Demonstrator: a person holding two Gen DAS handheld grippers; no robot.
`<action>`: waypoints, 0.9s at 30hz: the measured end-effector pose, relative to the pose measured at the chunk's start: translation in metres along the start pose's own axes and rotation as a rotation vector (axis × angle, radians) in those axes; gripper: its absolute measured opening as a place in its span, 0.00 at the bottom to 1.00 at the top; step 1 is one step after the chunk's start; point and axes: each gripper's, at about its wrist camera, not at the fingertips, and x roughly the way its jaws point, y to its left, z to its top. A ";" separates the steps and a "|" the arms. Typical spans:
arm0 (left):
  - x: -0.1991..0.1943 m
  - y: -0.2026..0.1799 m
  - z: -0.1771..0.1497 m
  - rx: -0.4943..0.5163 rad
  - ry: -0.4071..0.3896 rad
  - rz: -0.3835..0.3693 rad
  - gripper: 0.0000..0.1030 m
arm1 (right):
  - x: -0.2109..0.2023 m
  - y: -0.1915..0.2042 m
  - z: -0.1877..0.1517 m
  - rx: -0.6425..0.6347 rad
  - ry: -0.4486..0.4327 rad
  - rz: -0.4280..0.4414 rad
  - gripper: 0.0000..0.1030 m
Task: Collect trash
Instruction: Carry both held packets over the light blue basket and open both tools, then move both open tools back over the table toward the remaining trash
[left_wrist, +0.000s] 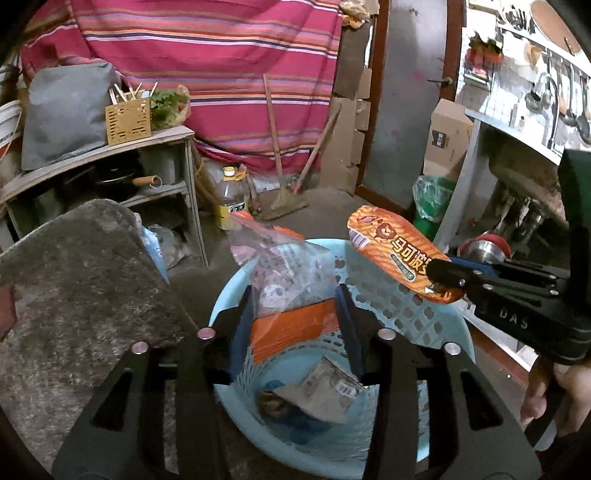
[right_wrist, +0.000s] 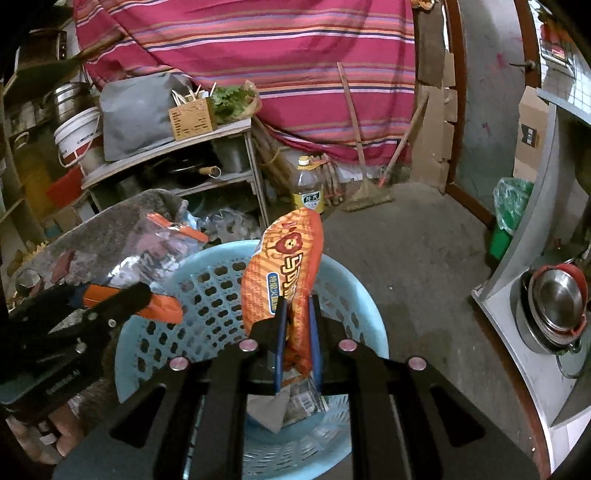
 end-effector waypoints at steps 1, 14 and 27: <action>0.000 -0.001 0.000 0.001 0.000 0.000 0.47 | 0.000 0.000 -0.001 0.001 0.002 0.002 0.12; -0.049 0.036 -0.004 -0.052 -0.079 0.161 0.86 | 0.017 0.017 -0.004 -0.026 0.063 0.042 0.13; -0.144 0.120 -0.018 -0.135 -0.159 0.387 0.95 | 0.008 0.051 0.002 -0.003 0.003 0.002 0.81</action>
